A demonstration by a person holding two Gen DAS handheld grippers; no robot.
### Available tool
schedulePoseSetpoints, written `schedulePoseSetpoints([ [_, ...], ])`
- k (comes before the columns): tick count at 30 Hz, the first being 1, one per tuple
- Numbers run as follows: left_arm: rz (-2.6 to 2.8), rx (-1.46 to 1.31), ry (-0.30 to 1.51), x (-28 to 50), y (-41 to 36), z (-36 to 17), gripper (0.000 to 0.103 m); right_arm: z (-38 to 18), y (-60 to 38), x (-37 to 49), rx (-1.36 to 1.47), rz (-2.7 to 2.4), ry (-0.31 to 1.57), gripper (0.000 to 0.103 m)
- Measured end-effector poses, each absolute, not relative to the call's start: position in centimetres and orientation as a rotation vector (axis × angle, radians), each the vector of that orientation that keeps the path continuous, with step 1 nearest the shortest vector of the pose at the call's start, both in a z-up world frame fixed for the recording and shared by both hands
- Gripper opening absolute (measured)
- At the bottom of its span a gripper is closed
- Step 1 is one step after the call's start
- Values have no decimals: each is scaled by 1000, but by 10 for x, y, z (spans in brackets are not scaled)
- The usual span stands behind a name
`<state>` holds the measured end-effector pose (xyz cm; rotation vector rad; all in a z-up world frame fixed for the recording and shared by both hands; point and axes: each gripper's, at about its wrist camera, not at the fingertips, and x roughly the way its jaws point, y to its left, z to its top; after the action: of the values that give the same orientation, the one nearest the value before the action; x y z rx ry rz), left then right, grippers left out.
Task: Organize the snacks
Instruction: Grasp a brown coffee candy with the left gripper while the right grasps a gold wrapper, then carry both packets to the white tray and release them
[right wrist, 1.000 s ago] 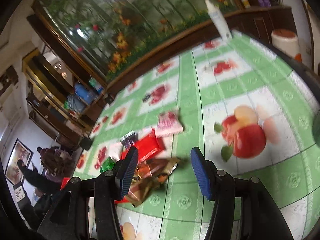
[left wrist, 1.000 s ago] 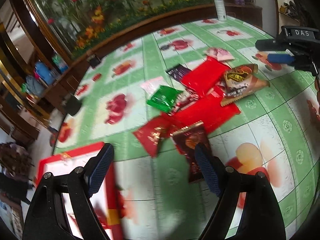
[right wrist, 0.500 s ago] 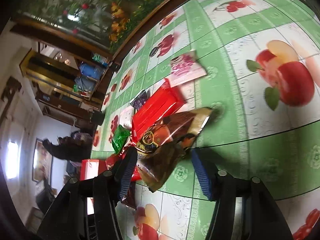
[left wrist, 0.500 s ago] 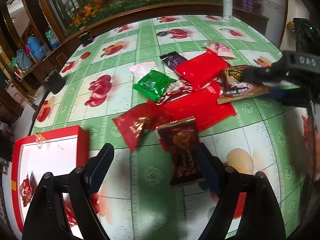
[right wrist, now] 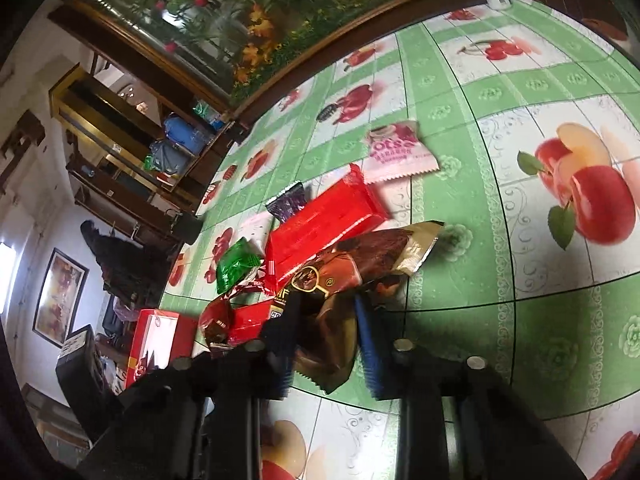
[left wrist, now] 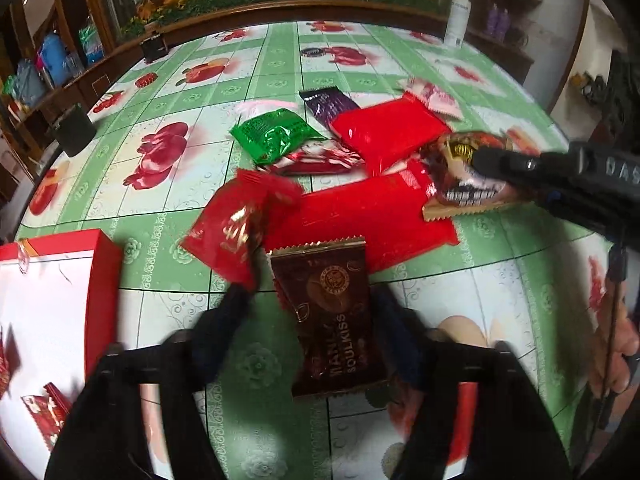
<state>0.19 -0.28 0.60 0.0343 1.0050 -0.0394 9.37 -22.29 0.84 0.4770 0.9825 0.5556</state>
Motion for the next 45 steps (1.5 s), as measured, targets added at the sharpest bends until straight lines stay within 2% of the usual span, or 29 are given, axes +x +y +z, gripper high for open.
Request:
schedulePoseSetpoints([
  [1, -42, 40, 997, 2, -2, 7, 38, 9, -223, 94, 473, 556, 980, 25],
  [2, -49, 42, 996, 1, -2, 8, 33, 9, -222, 94, 471, 559, 979, 25],
  [5, -56, 38, 993, -2, -2, 8, 31, 12, -224, 94, 484, 573, 970, 22],
  [12, -49, 35, 966, -17, 3, 17, 30, 16, -231, 95, 531, 596, 942, 22],
  [19, -19, 37, 868, -45, 21, 51, 30, 27, -242, 92, 568, 605, 865, 22],
  [32, 206, -18, 739, -110, 122, 84, 31, 28, -259, 90, 629, 454, 756, 22],
  [37, 277, -65, 737, -127, 162, 79, 31, 45, -212, 69, 569, 558, 697, 22],
  [45, 371, -132, 754, -149, 209, 65, 31, 53, -58, 35, 477, 888, 779, 21],
])
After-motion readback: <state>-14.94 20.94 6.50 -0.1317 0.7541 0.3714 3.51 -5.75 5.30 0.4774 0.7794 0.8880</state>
